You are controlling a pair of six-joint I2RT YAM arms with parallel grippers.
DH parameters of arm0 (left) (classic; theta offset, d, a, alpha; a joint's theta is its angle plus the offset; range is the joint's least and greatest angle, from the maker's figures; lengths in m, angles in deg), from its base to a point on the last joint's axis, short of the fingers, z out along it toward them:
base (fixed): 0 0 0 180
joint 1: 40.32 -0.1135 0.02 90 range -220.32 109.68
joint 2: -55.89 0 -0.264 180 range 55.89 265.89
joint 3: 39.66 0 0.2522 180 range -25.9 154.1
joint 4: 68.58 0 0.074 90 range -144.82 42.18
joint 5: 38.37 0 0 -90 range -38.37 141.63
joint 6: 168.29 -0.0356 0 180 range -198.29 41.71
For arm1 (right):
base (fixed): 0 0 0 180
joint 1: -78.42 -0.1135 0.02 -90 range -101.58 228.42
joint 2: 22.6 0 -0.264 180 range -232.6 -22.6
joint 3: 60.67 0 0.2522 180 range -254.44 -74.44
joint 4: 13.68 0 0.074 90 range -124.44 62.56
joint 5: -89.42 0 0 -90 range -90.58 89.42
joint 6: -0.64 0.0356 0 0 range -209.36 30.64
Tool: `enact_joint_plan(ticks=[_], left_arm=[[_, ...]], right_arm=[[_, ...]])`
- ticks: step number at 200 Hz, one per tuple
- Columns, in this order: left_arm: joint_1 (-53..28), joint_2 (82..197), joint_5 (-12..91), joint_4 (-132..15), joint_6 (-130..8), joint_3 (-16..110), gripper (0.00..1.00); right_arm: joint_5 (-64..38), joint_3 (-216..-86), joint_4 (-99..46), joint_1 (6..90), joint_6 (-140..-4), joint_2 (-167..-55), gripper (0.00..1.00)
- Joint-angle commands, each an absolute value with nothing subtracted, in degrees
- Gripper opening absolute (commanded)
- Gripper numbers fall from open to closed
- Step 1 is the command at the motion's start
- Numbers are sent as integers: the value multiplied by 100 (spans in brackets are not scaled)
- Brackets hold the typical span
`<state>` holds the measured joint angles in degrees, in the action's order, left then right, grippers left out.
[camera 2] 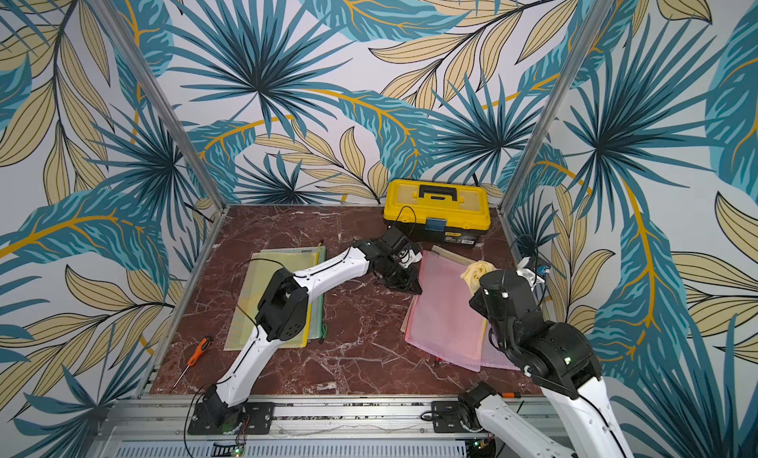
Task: Wipe the document bag
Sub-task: Place the document bag, then pick up the document bag.
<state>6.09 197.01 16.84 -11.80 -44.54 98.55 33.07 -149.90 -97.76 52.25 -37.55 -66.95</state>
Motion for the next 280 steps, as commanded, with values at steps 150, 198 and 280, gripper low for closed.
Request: enact_joint_plan(ticks=[150,198,280], left_arm=[[-1676,15346,4752,-1195,-5162,4408,70],[-1697,16061,4868,-1193,-5289,4698,58],[-1851,16244,5126,-1193,-5287,4562,38]], right_arm=[[246,-14093,-7171,5205,-4182,-9226,0],[100,-14080,-7048,5172,-4164,-9484,0],[61,-14009,-7070,5153,-4164,-9604,0]])
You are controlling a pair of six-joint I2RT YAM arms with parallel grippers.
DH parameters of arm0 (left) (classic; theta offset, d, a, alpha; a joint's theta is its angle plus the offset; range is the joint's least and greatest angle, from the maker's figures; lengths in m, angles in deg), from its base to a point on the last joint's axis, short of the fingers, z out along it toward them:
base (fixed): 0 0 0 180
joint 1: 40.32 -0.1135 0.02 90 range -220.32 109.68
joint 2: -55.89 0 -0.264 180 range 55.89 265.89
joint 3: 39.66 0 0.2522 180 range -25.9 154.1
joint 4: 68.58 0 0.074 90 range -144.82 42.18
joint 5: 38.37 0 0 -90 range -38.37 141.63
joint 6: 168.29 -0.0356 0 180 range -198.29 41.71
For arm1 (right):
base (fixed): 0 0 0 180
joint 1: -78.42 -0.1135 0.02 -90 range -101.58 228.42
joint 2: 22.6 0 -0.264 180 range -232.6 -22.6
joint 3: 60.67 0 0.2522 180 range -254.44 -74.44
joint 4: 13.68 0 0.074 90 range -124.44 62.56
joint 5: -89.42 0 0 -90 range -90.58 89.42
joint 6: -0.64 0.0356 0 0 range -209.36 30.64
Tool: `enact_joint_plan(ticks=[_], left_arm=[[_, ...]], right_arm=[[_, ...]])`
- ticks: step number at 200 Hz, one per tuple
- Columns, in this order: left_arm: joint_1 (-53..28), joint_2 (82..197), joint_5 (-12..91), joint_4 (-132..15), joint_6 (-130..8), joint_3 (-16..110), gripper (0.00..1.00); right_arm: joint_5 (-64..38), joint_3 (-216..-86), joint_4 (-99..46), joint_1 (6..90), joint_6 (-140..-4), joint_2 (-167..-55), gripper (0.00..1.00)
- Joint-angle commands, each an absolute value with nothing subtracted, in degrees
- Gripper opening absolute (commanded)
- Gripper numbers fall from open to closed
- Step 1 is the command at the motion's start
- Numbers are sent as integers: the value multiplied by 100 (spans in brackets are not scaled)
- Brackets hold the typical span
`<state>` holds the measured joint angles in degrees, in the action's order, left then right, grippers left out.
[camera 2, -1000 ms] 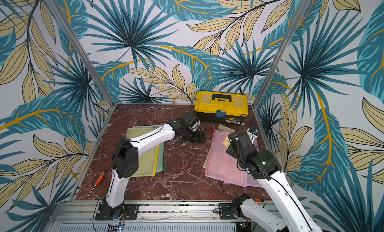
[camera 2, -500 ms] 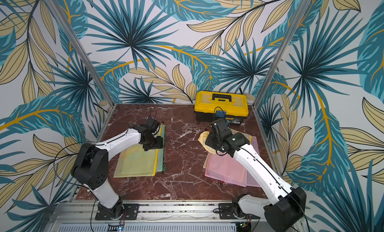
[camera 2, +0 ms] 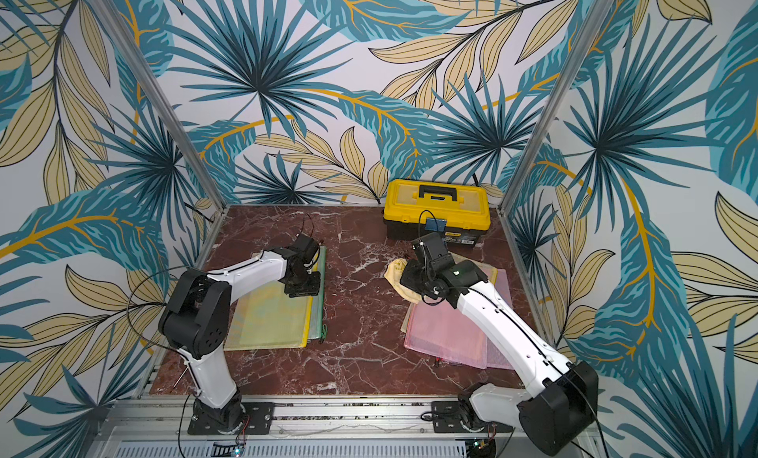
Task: Wipe the document bag
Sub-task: Pick up the document bag, then place the document bag at the center of the board.
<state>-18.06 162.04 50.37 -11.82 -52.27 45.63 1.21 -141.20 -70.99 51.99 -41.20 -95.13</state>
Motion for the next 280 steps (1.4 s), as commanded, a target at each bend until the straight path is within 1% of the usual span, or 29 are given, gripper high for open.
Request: enact_joint_plan(ticks=[1,32,47,63,73,81,89,95,117,146,157,167,179,201,215,228,251,280], left_arm=[[-1852,16247,5127,-1193,-5288,4563,38],[-1857,16428,5162,-1193,-5307,4571,38],[-1856,16482,5158,-1193,-5316,4576,33],[-1856,16504,5173,-1193,-5325,4596,25],[-1858,16497,5206,-1193,-5333,4597,16],[-1876,16465,5219,-1193,-5325,4586,12],[-1893,16421,5250,-1185,-5308,4582,4],[-1917,16358,5267,-1184,-5279,4561,0],[-2061,15882,5259,-1074,-5144,4430,0],[-2123,14761,5310,-361,-5178,4643,0],[-2112,14402,4982,-201,-5166,4820,0],[-2071,14132,4591,-199,-4888,4929,0],[-1795,14014,4139,-202,-4550,5170,0],[-739,14420,3986,-205,-4219,5965,0],[-142,14999,3789,-200,-3980,6627,0],[250,15624,3626,-202,-3837,7261,0],[583,16684,3480,-207,-3734,8153,0],[570,17483,3848,-196,-3540,8486,0]], right_arm=[[58,-14013,-7075,5159,-4170,-9613,0],[-9,-14026,-7028,5155,-4159,-9698,0],[-40,-14035,-7022,5152,-4155,-9723,0],[-48,-14034,-7023,5146,-4136,-9735,0],[-49,-14039,-7016,5137,-4135,-9748,0],[-49,-14042,-7019,5136,-4137,-9748,0],[-43,-14044,-7022,5131,-4136,-9747,0],[-40,-14051,-7019,5134,-4137,-9745,0],[-55,-14052,-7005,5113,-4137,-9777,0],[-84,-14050,-6914,5106,-4161,-9844,0],[-92,-14044,-6886,5101,-4169,-9855,0],[-80,-14035,-6879,5100,-4192,-9853,0],[-6,-14019,-6937,5103,-4215,-9822,0],[182,-13974,-7029,5101,-4260,-9668,0],[311,-13965,-7145,5105,-4281,-9537,0],[460,-13953,-7285,5104,-4314,-9384,0],[799,-13880,-7552,5115,-4368,-9051,0],[896,-13629,-7680,5156,-4381,-8641,0]])
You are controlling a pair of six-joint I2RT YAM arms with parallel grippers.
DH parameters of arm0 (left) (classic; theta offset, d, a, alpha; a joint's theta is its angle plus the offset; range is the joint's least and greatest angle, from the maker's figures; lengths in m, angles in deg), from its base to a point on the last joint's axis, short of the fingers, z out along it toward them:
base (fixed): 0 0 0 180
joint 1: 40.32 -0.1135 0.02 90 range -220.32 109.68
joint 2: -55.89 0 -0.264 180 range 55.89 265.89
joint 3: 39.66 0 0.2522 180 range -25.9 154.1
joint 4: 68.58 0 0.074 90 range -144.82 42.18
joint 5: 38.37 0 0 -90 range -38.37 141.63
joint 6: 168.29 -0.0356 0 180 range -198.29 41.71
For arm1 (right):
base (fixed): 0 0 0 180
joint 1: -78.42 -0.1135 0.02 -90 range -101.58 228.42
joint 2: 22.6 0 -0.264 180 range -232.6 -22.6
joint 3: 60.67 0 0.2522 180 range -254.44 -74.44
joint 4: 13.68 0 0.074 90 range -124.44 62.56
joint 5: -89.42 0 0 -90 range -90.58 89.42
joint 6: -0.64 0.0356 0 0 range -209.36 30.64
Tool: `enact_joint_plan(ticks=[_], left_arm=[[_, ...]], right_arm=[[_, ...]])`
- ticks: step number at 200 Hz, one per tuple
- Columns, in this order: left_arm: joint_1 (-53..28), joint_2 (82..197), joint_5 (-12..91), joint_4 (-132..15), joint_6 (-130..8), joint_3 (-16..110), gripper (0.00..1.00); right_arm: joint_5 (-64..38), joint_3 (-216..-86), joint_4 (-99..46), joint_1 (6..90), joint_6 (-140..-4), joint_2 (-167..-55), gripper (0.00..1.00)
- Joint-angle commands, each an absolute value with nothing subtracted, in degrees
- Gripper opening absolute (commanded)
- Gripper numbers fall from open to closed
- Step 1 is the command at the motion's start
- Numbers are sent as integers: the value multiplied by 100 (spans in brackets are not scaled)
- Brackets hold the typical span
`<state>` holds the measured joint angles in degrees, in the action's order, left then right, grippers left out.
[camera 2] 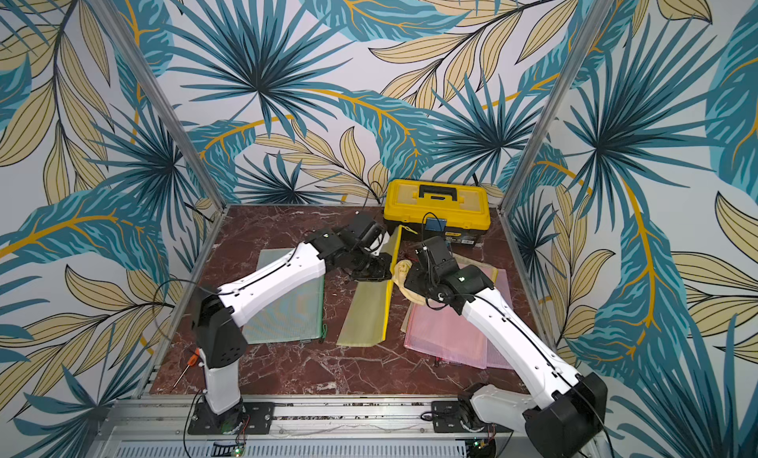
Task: Wipe the document bag
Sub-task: Place the document bag at the center of the board.
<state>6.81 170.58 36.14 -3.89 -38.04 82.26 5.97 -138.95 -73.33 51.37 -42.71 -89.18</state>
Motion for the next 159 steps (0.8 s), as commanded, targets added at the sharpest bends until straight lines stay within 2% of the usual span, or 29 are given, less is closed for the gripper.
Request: enact_joint_plan(ticks=[1,53,80,115,159], left_arm=[[567,17504,3864,-193,-3532,8490,0],[364,18227,4303,-192,-3205,8240,0],[184,17889,4786,-201,-3102,7652,0],[-101,17544,4700,-206,-3385,7106,0],[46,17426,4457,-205,-3850,7728,0]], right_arm=[[898,-13621,-7686,5154,-4382,-8632,0],[940,-13388,-7915,5165,-4402,-8593,0],[871,-13375,-7817,5167,-4410,-8659,0],[656,-13423,-7572,5166,-4440,-9030,0],[548,-13576,-7471,5162,-4401,-9402,0]])
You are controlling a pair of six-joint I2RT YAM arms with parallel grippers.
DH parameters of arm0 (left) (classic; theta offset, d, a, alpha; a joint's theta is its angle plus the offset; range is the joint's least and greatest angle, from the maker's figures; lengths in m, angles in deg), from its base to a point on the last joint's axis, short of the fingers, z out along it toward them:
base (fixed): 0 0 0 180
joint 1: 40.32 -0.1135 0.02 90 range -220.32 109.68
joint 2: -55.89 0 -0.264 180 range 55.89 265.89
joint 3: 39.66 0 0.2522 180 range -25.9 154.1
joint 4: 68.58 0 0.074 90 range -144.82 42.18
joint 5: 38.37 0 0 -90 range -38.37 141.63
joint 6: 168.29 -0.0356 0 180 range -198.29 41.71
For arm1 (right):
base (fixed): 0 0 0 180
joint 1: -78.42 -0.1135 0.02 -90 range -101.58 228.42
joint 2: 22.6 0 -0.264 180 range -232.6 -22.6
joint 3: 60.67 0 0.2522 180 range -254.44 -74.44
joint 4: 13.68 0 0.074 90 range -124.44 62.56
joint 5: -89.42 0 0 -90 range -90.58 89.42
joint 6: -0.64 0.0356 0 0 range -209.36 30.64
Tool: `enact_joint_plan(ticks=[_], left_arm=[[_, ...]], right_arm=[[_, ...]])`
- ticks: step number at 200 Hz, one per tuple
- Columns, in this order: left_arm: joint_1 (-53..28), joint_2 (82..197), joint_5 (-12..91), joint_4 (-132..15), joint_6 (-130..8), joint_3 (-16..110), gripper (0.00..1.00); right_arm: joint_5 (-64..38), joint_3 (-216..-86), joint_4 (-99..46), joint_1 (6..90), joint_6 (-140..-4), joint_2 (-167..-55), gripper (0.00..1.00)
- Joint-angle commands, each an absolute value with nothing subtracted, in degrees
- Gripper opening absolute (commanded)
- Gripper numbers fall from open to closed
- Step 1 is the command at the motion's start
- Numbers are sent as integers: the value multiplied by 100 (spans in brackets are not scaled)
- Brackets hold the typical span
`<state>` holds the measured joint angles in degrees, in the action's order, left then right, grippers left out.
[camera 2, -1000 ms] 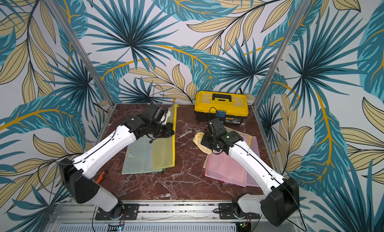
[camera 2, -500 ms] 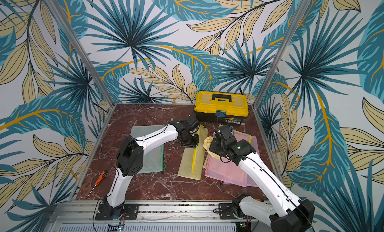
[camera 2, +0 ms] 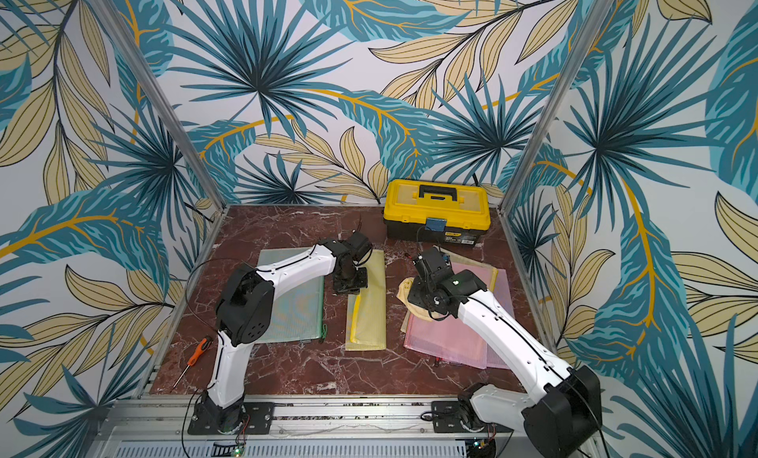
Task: Wipe the document bag
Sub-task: Place the document bag at the center of the board.
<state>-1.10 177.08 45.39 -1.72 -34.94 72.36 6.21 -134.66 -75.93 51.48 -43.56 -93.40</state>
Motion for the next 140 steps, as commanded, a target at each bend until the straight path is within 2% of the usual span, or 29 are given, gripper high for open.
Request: enact_joint_plan(ticks=[1,32,97,140], left_arm=[[50,17422,4445,-202,-3853,7751,0],[-186,17365,4423,-191,-3967,7666,0],[-1209,15993,4871,-189,-4394,5292,0],[-895,16016,4358,-200,-4577,5861,0]], right_arm=[[549,-13581,-7476,5162,-4401,-9404,0],[540,-13613,-7472,5164,-4415,-9457,0],[472,-13617,-7434,5162,-4450,-9588,0],[278,-13830,-7336,5165,-4425,-9918,0]])
